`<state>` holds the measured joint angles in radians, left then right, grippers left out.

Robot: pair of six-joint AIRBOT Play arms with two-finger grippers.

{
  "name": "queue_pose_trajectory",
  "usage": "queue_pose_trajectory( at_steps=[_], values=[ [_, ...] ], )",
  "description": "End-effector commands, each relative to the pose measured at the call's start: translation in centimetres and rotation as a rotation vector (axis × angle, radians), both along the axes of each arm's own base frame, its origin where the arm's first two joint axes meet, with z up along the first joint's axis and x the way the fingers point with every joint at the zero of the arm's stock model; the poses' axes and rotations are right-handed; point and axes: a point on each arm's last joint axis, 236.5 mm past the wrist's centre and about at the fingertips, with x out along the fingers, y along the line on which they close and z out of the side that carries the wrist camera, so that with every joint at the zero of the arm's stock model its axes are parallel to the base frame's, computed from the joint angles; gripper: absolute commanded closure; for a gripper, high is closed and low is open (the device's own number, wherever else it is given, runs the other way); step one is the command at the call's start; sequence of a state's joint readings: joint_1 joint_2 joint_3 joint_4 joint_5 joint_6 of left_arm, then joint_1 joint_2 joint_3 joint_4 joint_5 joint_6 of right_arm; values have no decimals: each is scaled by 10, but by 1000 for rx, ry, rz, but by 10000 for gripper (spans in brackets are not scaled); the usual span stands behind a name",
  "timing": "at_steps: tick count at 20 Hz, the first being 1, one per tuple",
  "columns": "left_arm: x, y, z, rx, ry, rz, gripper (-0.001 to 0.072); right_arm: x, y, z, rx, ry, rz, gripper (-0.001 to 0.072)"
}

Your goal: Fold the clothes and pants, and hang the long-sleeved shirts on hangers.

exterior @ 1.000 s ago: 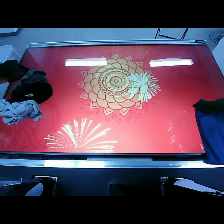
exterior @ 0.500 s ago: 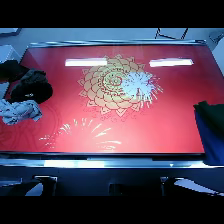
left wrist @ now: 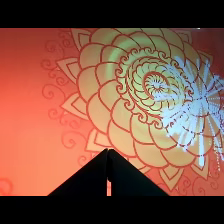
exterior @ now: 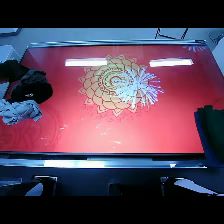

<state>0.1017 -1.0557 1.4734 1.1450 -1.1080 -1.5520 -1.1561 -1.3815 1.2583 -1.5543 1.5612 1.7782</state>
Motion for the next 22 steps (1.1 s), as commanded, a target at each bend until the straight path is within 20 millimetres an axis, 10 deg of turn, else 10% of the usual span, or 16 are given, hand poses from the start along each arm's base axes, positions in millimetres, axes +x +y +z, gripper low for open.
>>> queue_pose_trajectory(
  at_steps=[1,3,4,7,11,13,16,17,18,22],
  values=[
    [0,0,0,-1,-1,1,684,-8,0,-4,-3,32,-18,597],
    [0,0,0,-1,-1,1,684,-8,4,-3,11,33,-12,91],
    [0,0,0,-1,-1,1,684,-6,5,-1,16,23,10,6],
    [4,-6,10,-42,-38,-3,684,26,-20,33,-85,-113,79,11],
    [33,-14,39,15,-218,7,688,161,-59,170,-484,-582,295,12],
    [45,-8,-6,156,-103,27,687,227,-19,214,-590,-709,471,12],
    [38,0,-101,312,213,0,573,290,98,190,-407,-733,699,6],
    [26,-1,-135,292,359,7,191,297,131,168,-311,-697,741,1],
    [7,-1,-164,277,516,12,0,298,164,142,-202,-644,781,1],
    [-22,-3,-210,313,662,-73,0,290,229,88,-45,-468,967,5]
  ],
)
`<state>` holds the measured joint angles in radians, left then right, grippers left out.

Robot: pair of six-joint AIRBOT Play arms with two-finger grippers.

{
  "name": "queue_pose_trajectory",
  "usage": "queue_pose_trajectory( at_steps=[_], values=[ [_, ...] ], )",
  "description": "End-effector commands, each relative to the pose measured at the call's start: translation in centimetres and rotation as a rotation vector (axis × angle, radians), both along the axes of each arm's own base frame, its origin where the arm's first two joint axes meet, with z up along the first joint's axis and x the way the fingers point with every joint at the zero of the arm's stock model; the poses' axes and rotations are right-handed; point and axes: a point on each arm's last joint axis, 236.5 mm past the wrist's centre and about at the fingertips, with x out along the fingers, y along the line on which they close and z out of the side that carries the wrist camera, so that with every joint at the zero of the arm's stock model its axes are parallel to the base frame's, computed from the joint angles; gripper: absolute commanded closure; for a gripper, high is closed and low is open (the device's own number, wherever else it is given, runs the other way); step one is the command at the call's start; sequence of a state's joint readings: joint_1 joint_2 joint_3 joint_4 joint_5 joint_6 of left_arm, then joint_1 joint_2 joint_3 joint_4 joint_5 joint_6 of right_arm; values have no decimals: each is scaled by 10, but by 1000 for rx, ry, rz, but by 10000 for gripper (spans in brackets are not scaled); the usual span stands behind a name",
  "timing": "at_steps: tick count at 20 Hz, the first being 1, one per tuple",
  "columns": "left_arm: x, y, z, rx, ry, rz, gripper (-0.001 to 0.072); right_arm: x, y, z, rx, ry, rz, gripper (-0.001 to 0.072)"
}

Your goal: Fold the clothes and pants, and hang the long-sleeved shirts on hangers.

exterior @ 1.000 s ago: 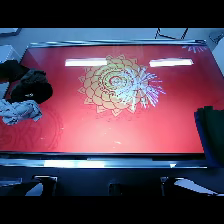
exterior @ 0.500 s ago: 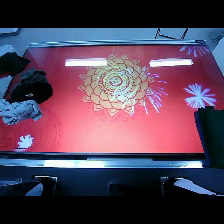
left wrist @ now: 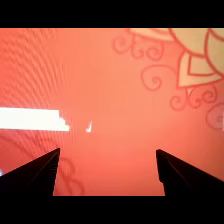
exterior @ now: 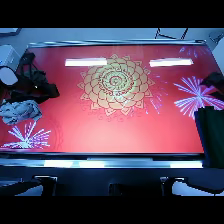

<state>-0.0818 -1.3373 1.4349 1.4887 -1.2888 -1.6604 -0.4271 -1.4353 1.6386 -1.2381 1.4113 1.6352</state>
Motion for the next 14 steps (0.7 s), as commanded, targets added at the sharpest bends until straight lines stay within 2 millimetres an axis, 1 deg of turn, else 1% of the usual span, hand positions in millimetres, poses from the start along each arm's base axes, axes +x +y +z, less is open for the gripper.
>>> queue_pose_trajectory(
  at_steps=[1,4,14],
  values=[
    [-24,4,-34,35,134,-13,0,-6,55,-32,-34,149,154,5],
    [-24,5,-36,36,138,-11,-1,-7,62,-33,-53,156,188,7],
    [-24,5,-36,36,139,-11,-1,-7,61,-33,-57,156,187,8]
  ],
)
